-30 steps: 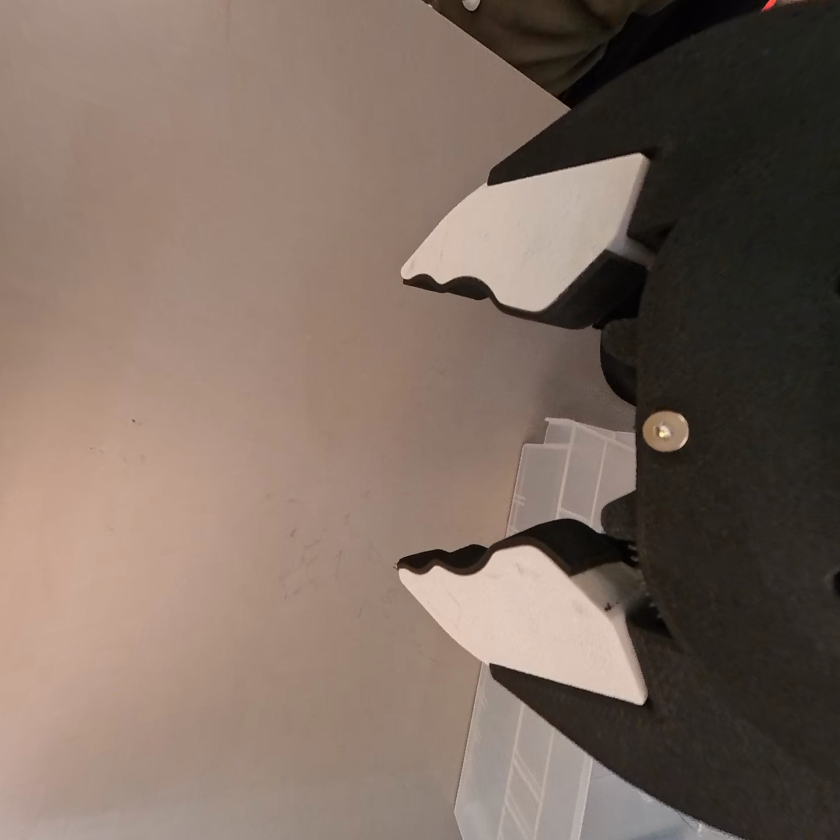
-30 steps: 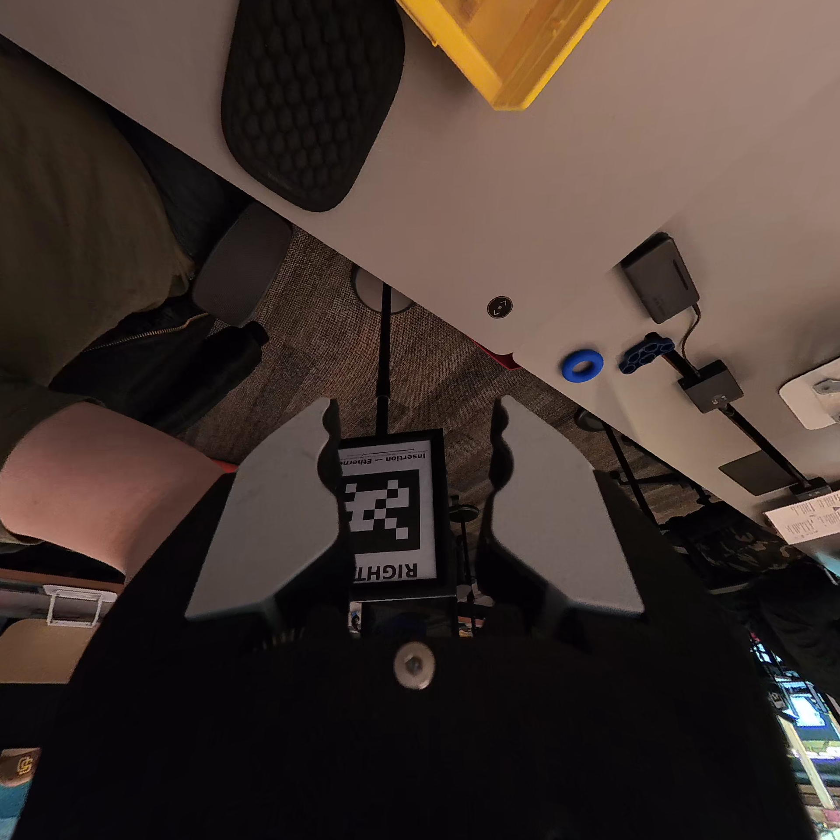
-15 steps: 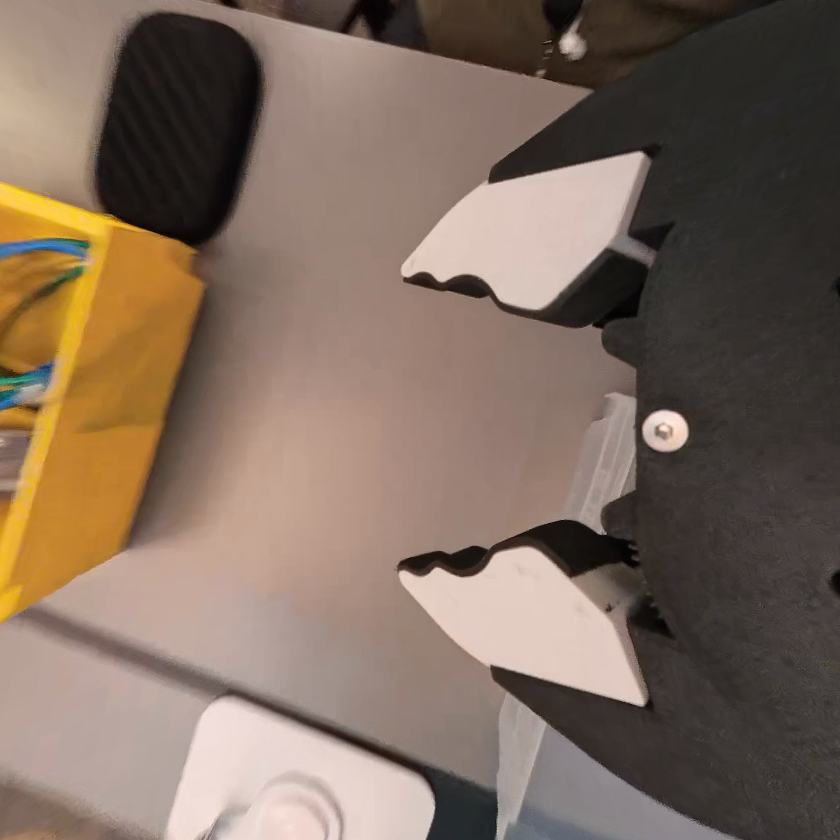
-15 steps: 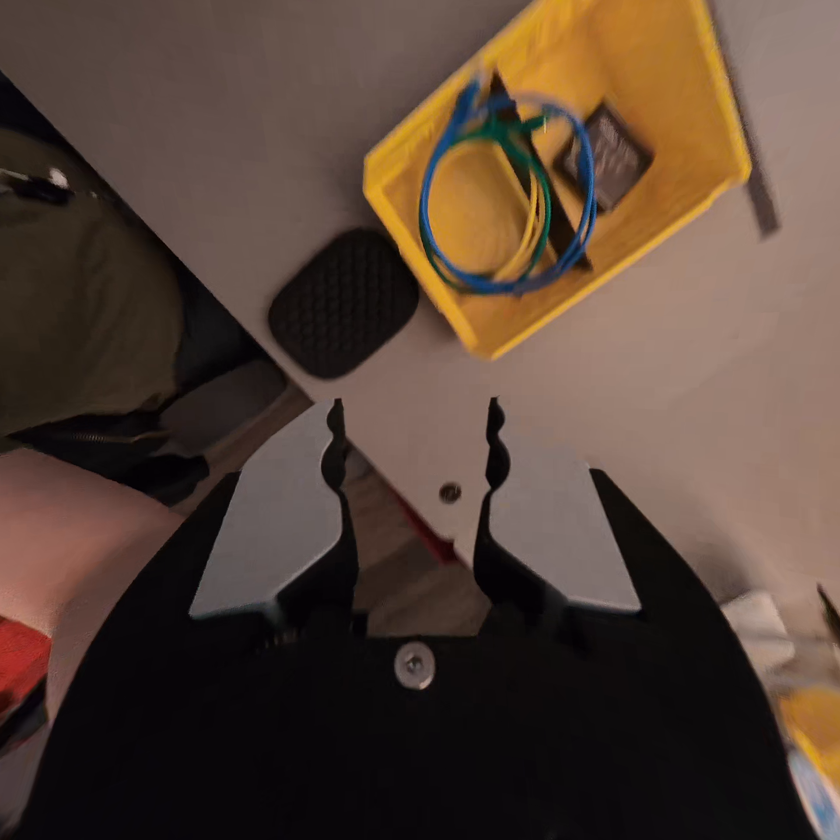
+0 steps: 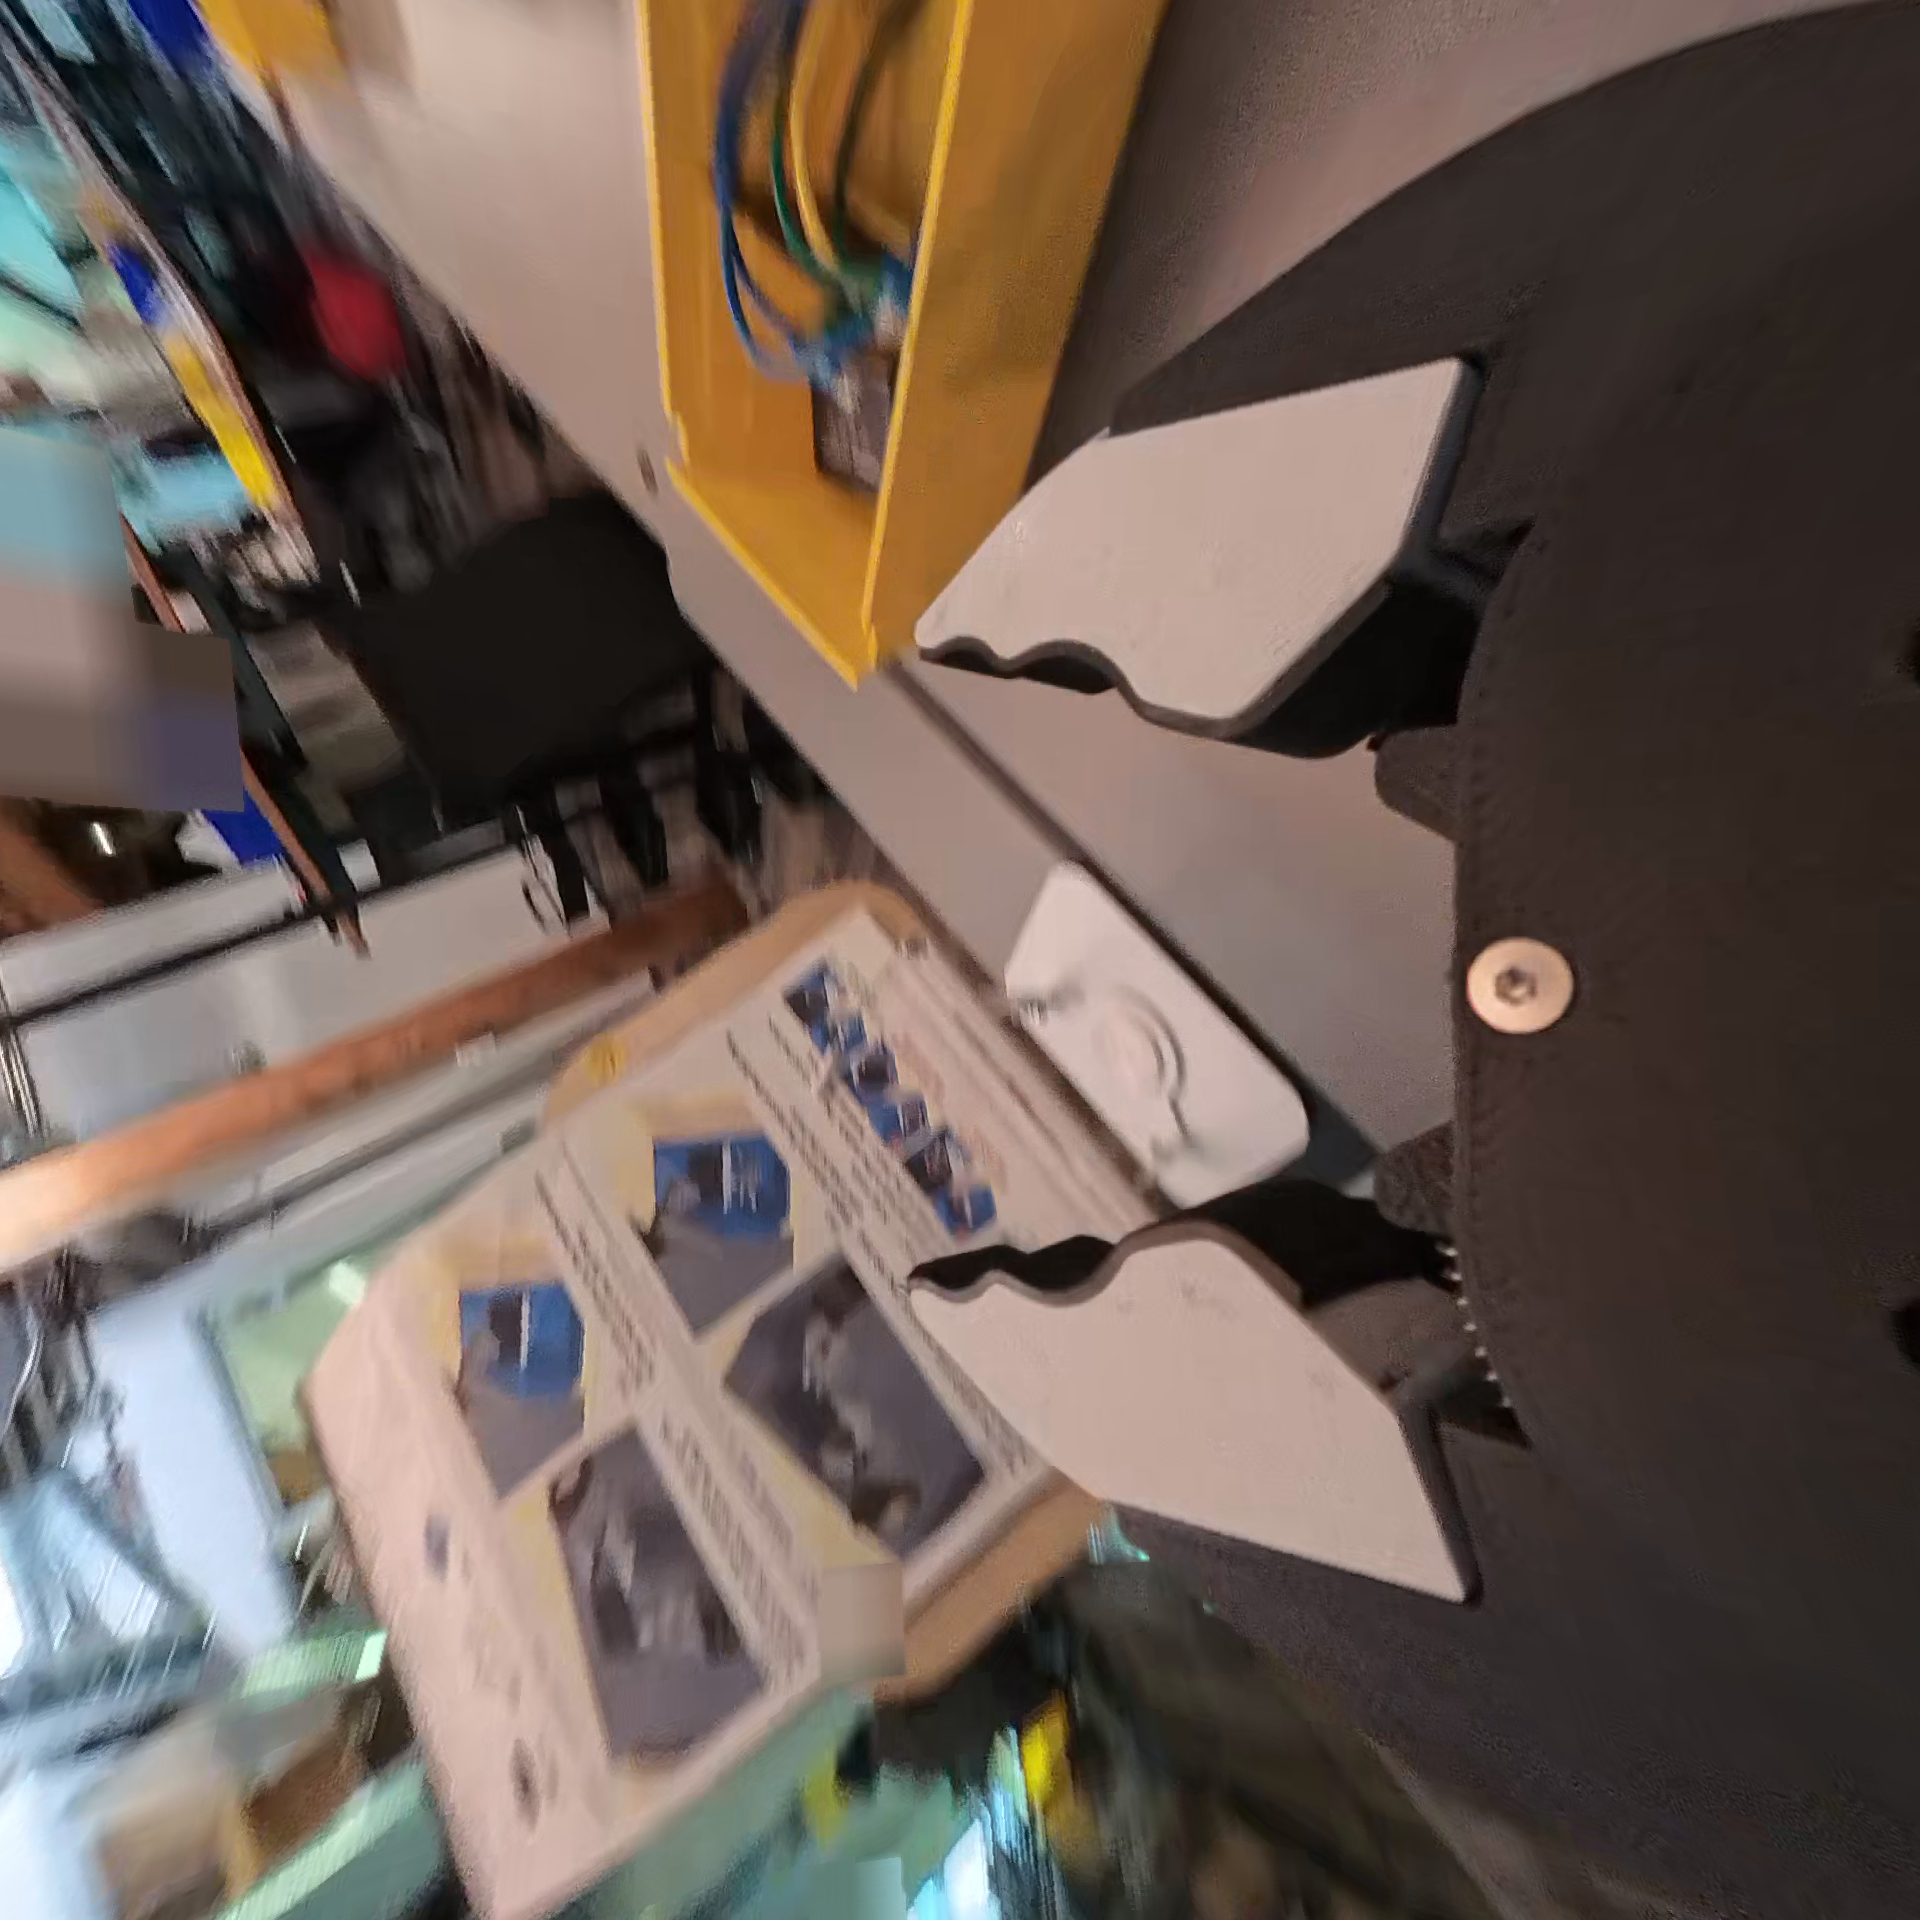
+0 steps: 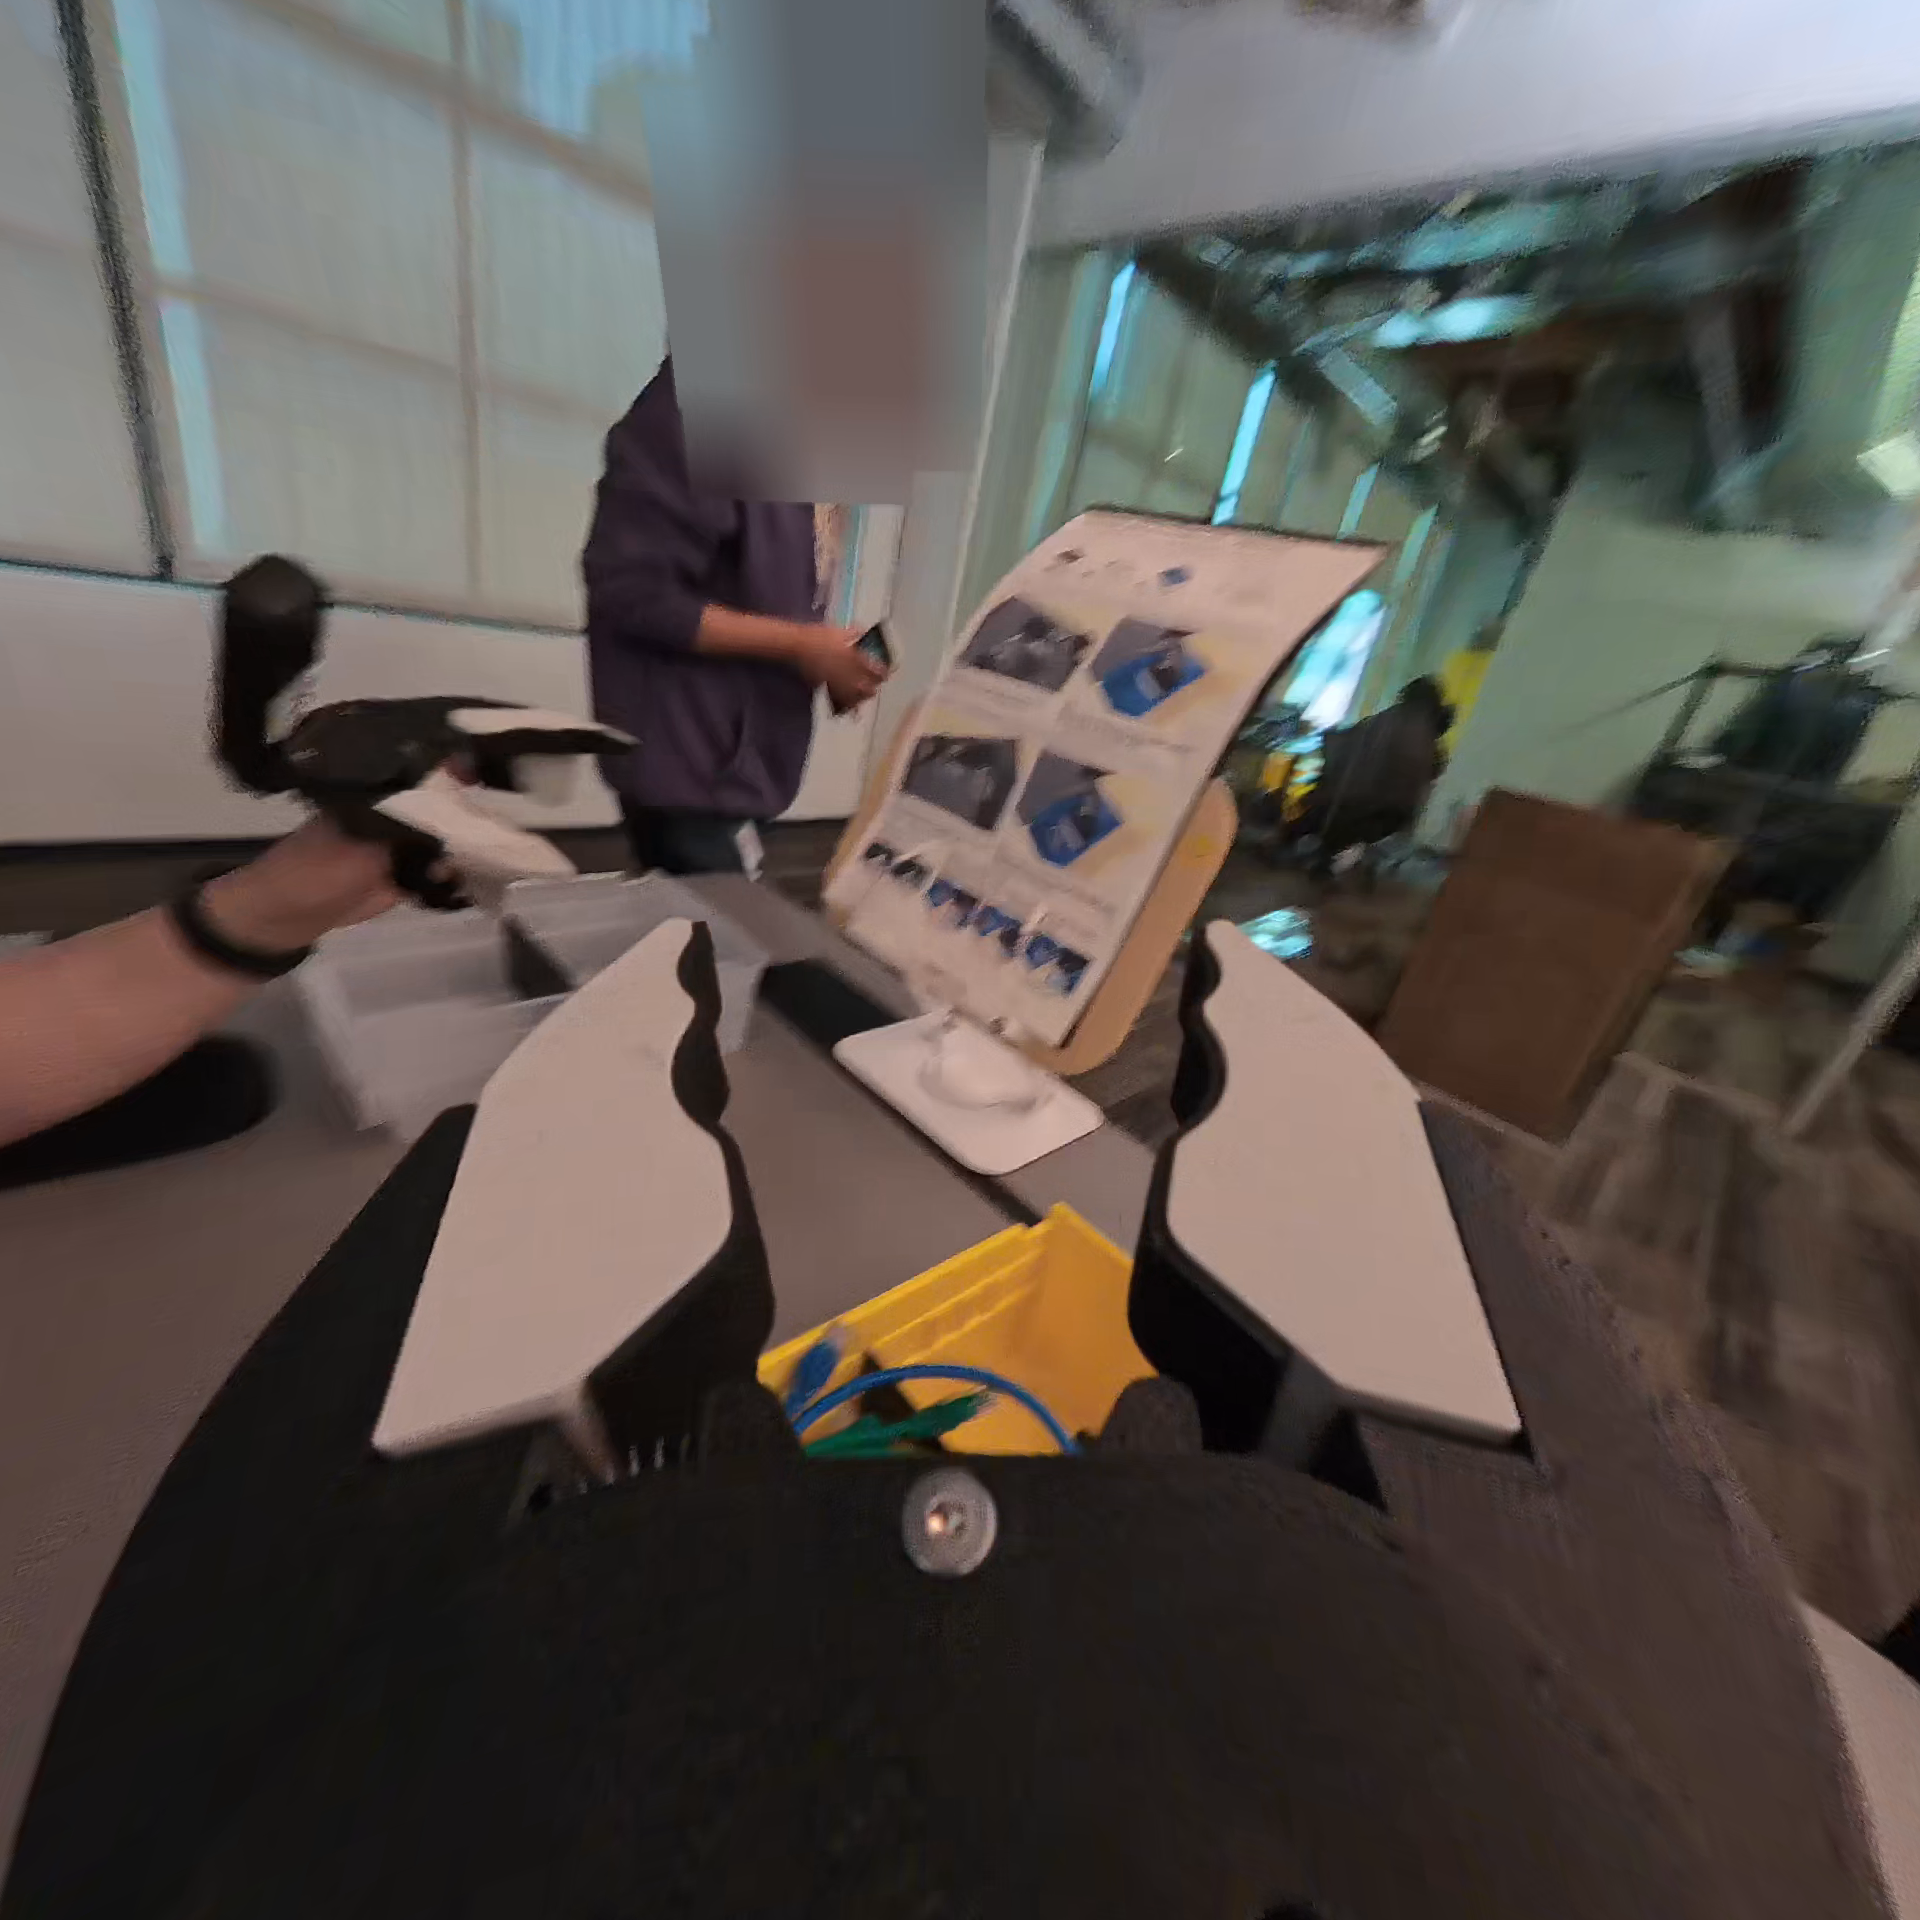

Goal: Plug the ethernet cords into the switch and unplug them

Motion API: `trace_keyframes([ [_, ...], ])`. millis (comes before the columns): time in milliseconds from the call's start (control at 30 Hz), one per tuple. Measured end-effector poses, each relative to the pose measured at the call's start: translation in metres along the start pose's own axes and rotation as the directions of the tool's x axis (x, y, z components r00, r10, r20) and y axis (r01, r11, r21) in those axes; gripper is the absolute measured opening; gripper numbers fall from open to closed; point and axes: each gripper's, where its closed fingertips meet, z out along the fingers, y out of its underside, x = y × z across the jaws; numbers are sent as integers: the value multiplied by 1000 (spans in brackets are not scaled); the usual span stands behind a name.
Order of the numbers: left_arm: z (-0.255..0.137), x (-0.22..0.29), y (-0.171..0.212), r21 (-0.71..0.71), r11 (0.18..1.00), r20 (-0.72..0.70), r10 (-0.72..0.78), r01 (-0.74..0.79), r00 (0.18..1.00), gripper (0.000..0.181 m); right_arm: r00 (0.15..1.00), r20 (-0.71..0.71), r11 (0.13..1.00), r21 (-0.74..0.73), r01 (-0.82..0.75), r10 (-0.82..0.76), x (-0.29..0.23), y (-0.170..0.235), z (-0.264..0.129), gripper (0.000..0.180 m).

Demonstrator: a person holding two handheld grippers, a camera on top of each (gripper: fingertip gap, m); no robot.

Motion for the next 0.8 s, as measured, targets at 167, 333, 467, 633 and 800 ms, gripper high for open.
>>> trace_keyframes([
  [167,-2,-35,-1,12,992,313,117,-127,942,106,964,-258,993,74,95,-73,38,30,-3,74],
  [333,-3,-45,-9,174,983,216,-93,56,972,111,881,-419,963,50,265,-221,51,36,-5,73],
  [467,-21,-42,-40,348,826,-231,-382,443,895,110,838,-453,934,33,357,-304,50,28,-6,61],
  [633,-73,-68,-79,168,462,-778,-481,871,405,102,996,-15,992,94,88,-87,-1,31,20,64],
  [800,-77,-117,-84,295,463,-740,-444,836,506,108,967,128,967,159,198,-219,-22,16,37,70],
])
